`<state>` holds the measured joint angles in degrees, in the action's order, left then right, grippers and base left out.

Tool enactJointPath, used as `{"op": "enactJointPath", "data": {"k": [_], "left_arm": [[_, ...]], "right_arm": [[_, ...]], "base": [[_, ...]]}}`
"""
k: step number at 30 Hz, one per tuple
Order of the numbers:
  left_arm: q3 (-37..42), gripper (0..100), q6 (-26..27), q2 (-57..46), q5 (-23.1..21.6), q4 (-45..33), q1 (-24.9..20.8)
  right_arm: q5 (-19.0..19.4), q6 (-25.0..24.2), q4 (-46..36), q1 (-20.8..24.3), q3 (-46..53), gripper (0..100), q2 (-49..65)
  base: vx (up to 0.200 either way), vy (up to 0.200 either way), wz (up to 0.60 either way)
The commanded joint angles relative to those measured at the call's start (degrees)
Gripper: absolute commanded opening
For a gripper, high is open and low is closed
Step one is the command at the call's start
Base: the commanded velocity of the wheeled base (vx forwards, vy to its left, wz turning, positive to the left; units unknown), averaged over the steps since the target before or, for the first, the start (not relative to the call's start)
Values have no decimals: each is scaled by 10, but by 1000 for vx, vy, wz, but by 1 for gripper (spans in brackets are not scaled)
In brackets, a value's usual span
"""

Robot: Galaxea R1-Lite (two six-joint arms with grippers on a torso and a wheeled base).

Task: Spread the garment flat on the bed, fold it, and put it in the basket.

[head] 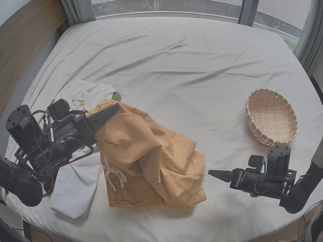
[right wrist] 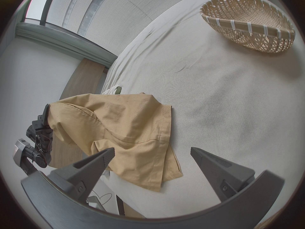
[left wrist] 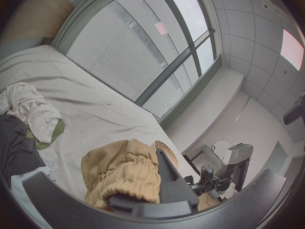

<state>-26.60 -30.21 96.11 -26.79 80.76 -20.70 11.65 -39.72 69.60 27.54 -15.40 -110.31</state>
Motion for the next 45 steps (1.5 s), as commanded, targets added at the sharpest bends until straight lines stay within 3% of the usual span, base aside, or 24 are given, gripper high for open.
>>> {"op": "enactJointPath", "data": {"k": [1, 17, 29, 35, 45], "left_arm": [[0, 0, 1, 0, 0, 0, 0], [8, 0, 3, 0, 0, 0, 0], [12, 0, 3, 0, 1, 8, 3], [23, 0, 4, 4, 0, 9, 17], [25, 0, 6, 32, -1, 37, 52]], "right_arm": [[0, -22, 42, 9, -2, 100, -72], [3, -75, 181, 34, -31, 100, -192], [14, -94, 186, 32, -98, 100, -229], [20, -98, 186, 34, -113, 100, -221], [47, -132, 186, 53, -64, 100, -95]], "base": [[0, 0, 0], [0, 0, 0], [0, 0, 0], [0, 0, 0], [0, 0, 0]]}}
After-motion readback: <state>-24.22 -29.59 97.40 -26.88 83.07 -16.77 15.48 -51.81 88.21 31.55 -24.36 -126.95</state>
